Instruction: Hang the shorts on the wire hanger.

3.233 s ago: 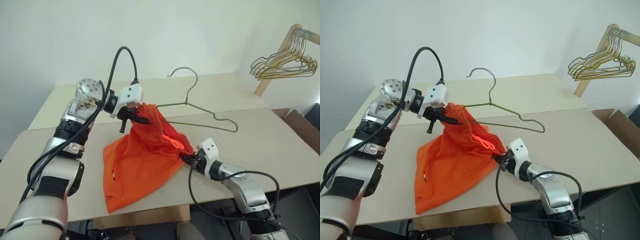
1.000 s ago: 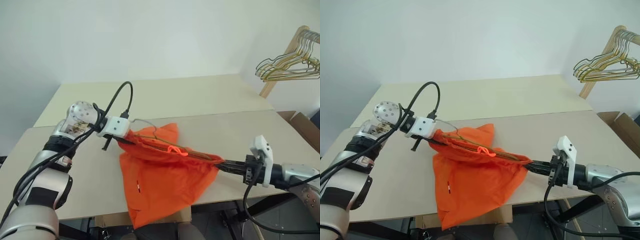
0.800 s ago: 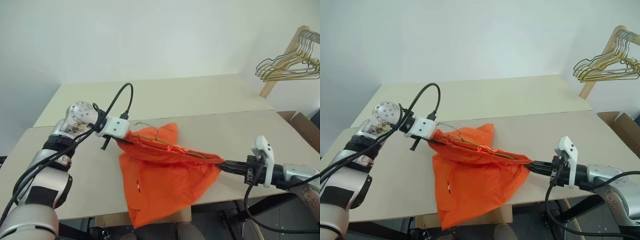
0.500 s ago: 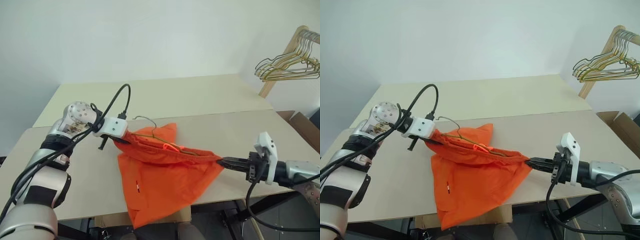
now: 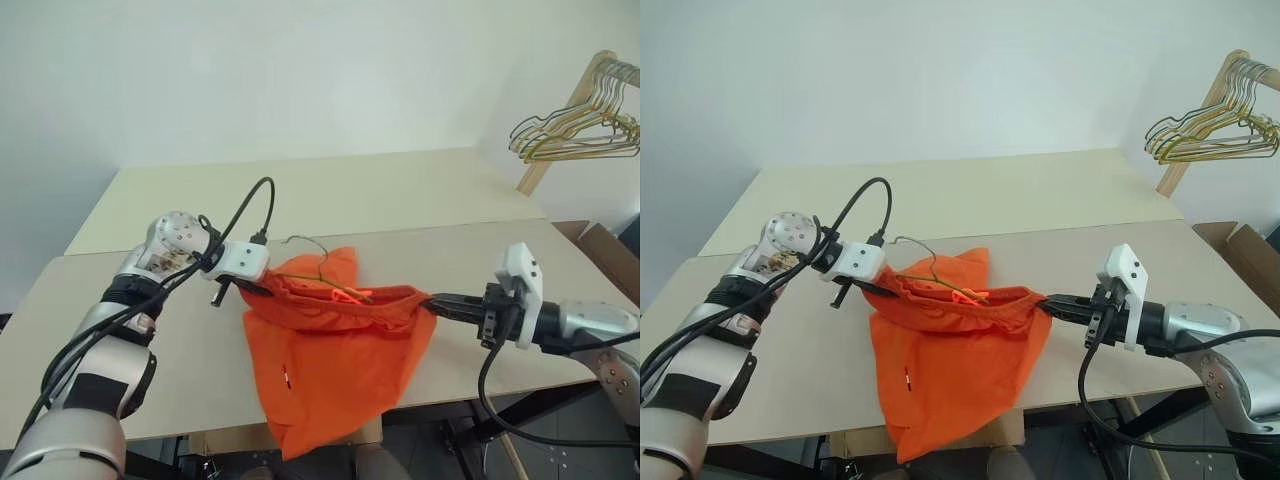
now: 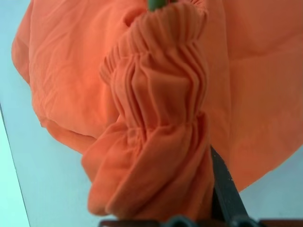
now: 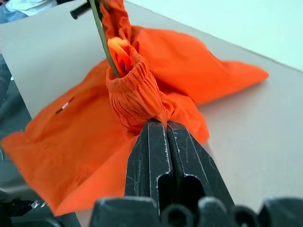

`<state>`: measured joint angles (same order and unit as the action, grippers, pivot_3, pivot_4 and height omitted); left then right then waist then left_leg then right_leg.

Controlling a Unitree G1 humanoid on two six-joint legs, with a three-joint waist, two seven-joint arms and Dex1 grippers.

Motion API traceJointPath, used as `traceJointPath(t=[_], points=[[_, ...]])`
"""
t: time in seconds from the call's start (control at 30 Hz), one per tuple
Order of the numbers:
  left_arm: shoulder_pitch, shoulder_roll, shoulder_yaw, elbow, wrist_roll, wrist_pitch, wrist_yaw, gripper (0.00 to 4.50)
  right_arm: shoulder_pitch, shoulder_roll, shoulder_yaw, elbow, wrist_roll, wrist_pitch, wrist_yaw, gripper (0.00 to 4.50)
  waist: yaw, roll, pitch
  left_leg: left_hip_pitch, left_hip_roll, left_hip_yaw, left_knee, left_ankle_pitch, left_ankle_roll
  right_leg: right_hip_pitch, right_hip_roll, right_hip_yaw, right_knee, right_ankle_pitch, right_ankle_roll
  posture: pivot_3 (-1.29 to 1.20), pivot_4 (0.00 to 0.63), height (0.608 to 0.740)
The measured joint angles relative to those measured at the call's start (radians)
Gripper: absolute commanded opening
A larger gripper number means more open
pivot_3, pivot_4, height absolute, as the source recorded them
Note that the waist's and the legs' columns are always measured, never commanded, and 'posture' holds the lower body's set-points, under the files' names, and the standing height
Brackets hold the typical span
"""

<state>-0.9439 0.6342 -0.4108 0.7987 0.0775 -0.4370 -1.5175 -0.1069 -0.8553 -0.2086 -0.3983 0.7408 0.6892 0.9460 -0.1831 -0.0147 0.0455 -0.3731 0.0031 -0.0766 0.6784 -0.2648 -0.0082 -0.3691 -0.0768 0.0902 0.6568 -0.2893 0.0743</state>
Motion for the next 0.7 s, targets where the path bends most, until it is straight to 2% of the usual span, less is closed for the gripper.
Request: traceJointPath(t=[0.17,0.43,0.47,0.53,0.7], points=[[0.000,-0.007,-0.003,0.003,0.025,0.000,0.002,0.00,0.011,0.026,-0.025,-0.006,0.059,0.028,-0.030,0.01,0.000,0.000,0.000,0.000,0.000,0.000,0.000,0.000,0.000,0.000,0.000,0.000,0.000,0.000,0.000,-0.23,0.000,0.740],[-0.008,-0.060,0.000,0.039,0.074,0.080,0.131,0.00,0.090,0.021,-0.062,-0.034,0.068,0.035,-0.032,0.01,0.000,0.000,0.000,0.000,0.000,0.000,0.000,0.000,0.000,0.000,0.000,0.000,0.000,0.000,0.000,-0.24,0.000,0.740],[-0.011,-0.065,0.001,0.040,0.076,0.091,0.143,0.00,0.097,0.018,-0.069,-0.037,0.068,0.035,-0.031,0.49,0.000,0.000,0.000,0.000,0.000,0.000,0.000,0.000,0.000,0.000,0.000,0.000,0.000,0.000,0.000,-0.24,0.000,0.740],[-0.019,-0.071,0.019,0.045,0.078,0.130,0.169,0.00,0.121,-0.011,-0.086,-0.047,0.053,0.028,-0.025,1.03,-0.001,0.000,0.000,0.000,0.000,0.000,0.000,0.000,0.000,0.000,0.000,0.000,0.000,0.000,0.000,-0.24,0.000,0.740],[-0.019,-0.072,0.061,0.032,0.046,0.184,0.153,0.00,0.132,-0.033,-0.090,-0.043,0.007,0.009,-0.023,2.85,-0.008,0.000,0.000,0.000,0.000,0.000,0.000,0.000,0.000,0.000,0.000,0.000,0.000,0.000,0.000,-0.23,0.000,0.740]])
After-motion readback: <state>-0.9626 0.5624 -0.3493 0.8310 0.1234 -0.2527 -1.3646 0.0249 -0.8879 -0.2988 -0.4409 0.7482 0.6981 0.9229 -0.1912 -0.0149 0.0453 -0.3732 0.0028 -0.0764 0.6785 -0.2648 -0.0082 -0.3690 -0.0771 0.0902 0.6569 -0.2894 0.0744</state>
